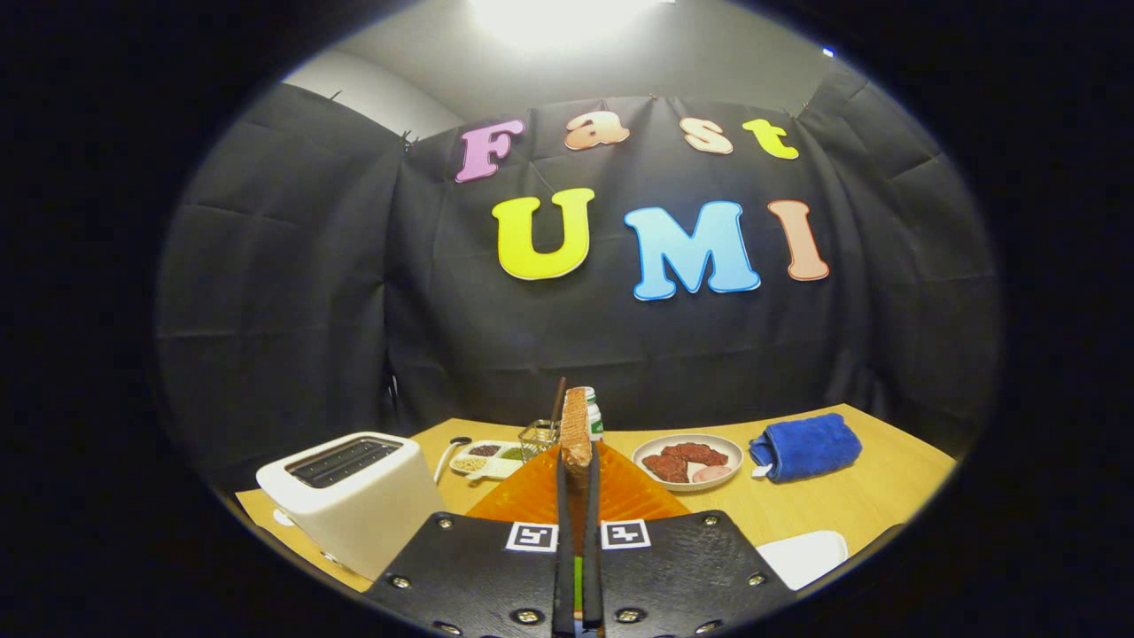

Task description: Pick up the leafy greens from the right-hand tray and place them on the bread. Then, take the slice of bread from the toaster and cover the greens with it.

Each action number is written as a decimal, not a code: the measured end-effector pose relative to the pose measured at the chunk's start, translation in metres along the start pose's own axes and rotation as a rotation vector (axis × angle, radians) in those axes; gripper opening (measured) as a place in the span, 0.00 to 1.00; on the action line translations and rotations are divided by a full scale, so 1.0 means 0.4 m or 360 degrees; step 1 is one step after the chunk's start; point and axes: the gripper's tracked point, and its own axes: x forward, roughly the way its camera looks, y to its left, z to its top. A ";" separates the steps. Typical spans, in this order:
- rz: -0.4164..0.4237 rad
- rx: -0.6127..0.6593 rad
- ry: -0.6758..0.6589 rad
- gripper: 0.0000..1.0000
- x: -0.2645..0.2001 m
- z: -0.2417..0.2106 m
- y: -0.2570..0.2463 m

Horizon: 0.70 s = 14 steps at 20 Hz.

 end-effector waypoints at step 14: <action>-0.0068 -0.0146 0.0288 0.04 -0.026 -0.227 -0.081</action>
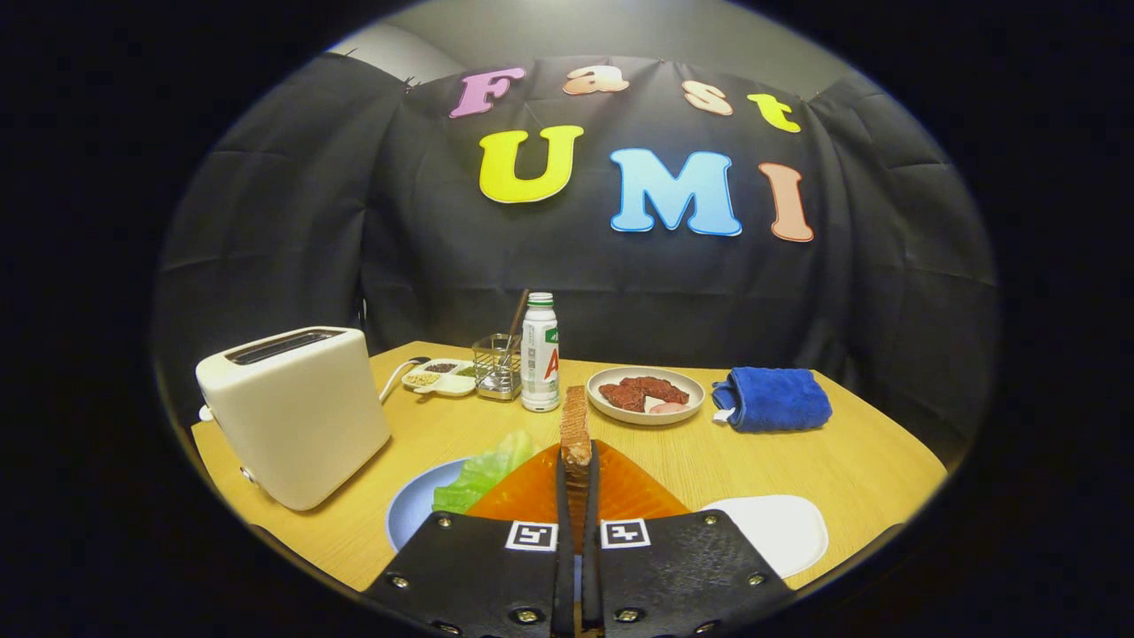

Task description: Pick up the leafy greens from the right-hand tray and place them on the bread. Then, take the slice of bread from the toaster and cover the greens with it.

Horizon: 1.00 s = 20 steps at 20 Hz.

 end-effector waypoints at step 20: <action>0.0307 0.0185 0.0330 0.04 0.018 -0.148 0.202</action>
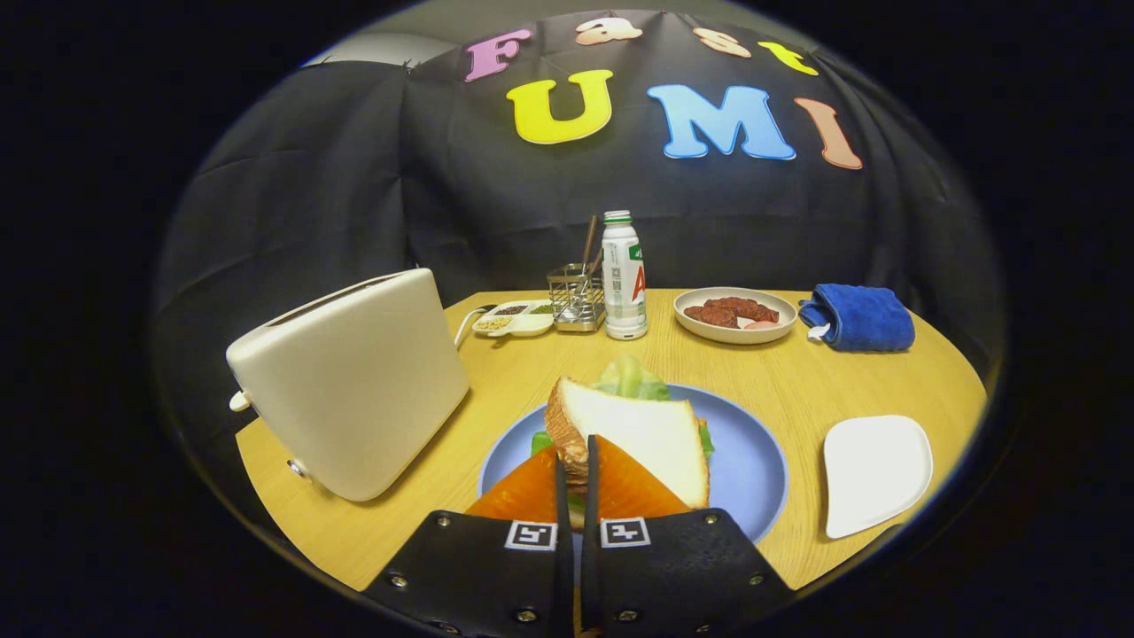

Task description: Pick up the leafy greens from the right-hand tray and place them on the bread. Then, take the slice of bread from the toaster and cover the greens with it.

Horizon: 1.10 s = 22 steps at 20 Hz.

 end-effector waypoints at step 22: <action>-0.0092 -0.0066 -0.0067 0.20 -0.005 -0.017 0.021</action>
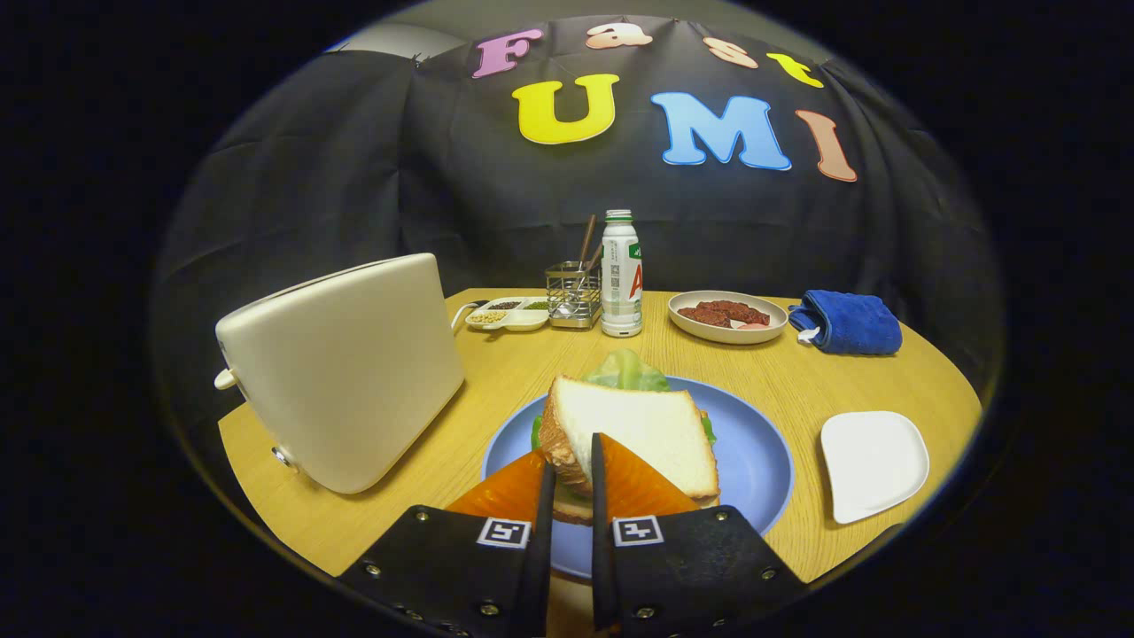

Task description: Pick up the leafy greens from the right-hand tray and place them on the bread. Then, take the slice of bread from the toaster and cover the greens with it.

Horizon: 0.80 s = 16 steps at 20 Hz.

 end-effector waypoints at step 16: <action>0.0243 0.0151 0.0050 0.91 0.000 -0.010 0.066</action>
